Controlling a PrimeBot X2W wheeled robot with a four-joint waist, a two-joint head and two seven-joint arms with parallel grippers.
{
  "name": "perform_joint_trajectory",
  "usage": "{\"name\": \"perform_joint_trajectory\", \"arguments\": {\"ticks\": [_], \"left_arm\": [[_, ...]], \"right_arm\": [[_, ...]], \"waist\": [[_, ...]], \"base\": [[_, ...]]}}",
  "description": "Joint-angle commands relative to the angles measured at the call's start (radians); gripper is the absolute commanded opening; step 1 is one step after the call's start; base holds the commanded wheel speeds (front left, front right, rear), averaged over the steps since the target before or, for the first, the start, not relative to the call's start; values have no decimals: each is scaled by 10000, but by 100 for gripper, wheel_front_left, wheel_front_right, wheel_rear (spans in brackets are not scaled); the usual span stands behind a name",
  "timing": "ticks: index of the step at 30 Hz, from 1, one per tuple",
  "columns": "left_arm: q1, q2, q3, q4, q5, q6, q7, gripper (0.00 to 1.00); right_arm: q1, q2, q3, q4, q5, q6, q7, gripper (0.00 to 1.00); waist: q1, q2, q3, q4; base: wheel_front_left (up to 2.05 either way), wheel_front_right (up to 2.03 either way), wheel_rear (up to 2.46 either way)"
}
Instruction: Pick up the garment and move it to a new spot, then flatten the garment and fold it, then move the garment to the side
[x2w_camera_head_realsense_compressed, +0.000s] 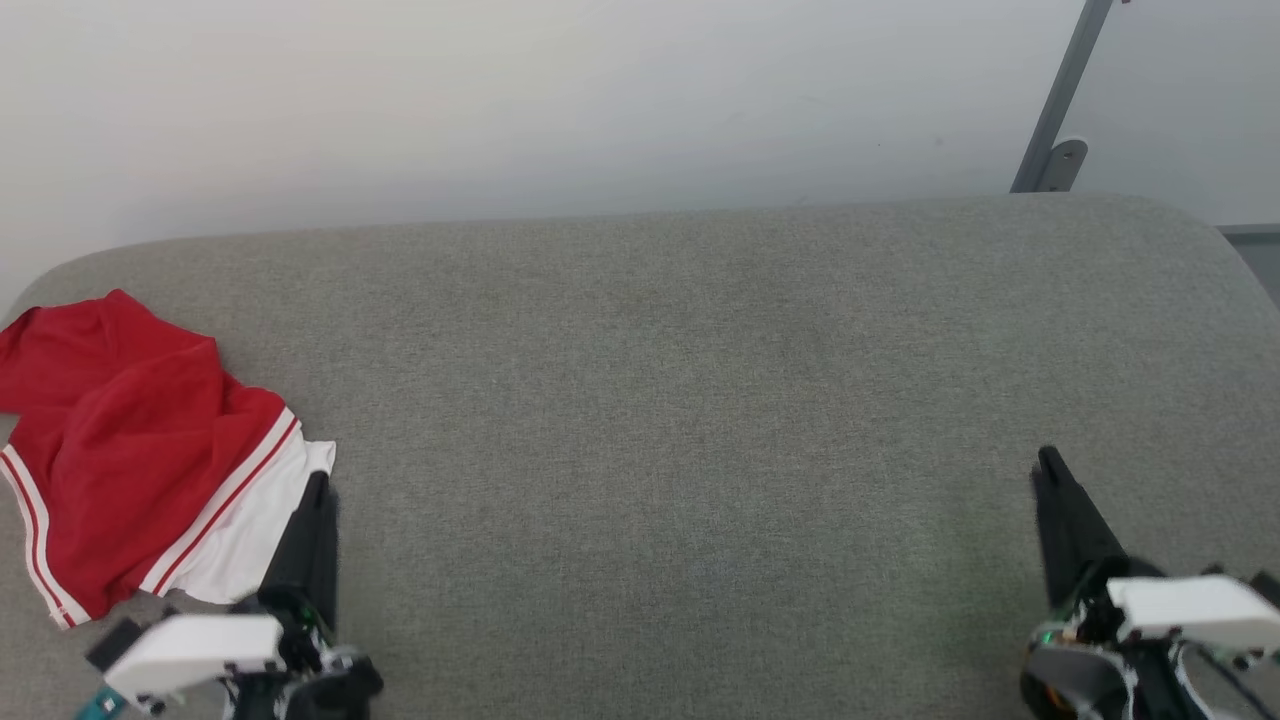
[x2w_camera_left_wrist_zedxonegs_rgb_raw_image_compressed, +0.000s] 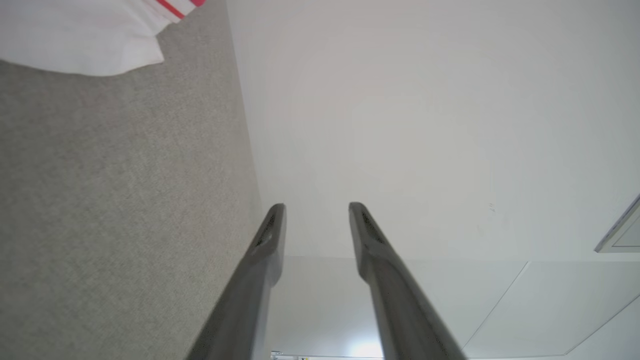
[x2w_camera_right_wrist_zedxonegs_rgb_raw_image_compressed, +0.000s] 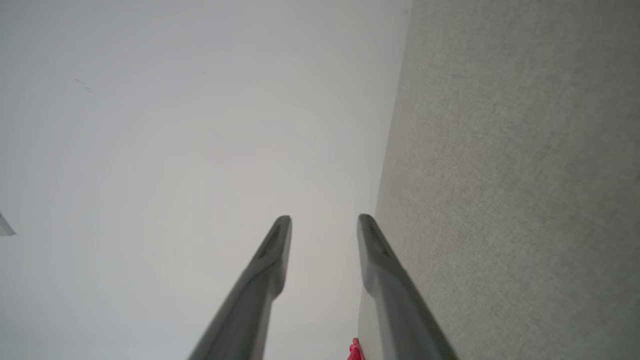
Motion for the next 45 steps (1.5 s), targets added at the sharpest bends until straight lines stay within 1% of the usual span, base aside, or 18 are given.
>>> {"name": "perform_joint_trajectory", "arguments": {"ticks": [1,9,15,19,31,37,43,44,45], "left_arm": [[-14,7,5,-13,5,0,-5,100],[-195,257,-8,-86,314,1,-274,100],[-290,647,-310,-98,1045,2,-680,100],[-362,920,-488,-54,1980,3,-881,100],[-398,1103,-502,-165,5096,5,-1383,100],[-368,1206,-594,-151,6348,6,-1607,100],[-357,1319,-706,-145,7481,11,-1822,100],[-365,1346,-719,-159,7787,13,-1886,100],[-365,1346,-719,-159,7787,13,-1886,100]], "right_arm": [[-16,0,5,-6,-3,0,-6,100],[-400,-31,165,156,-294,0,-340,100],[-718,-195,447,340,-1009,0,-682,100],[-903,-321,596,511,-1790,0,-878,100],[-1244,-408,696,640,-4567,0,-1376,100],[-1394,-422,755,790,-6013,0,-1604,100],[-1579,-423,864,1110,-7195,0,-1818,100],[-1645,-490,894,1180,-7742,0,-1886,100],[-1645,-490,894,1180,-7742,0,-1886,100]], "waist": [[0,0,1,0],[0,0,7,11],[0,0,9,19],[0,0,12,26],[0,0,23,23],[0,0,36,26],[0,0,58,33],[0,0,69,35],[0,0,69,35]], "base": [[0,0,0],[0,0,0],[0,0,0],[0,0,0],[0,0,0],[0,0,0],[0,0,0],[0,0,0],[0,0,0]]}}
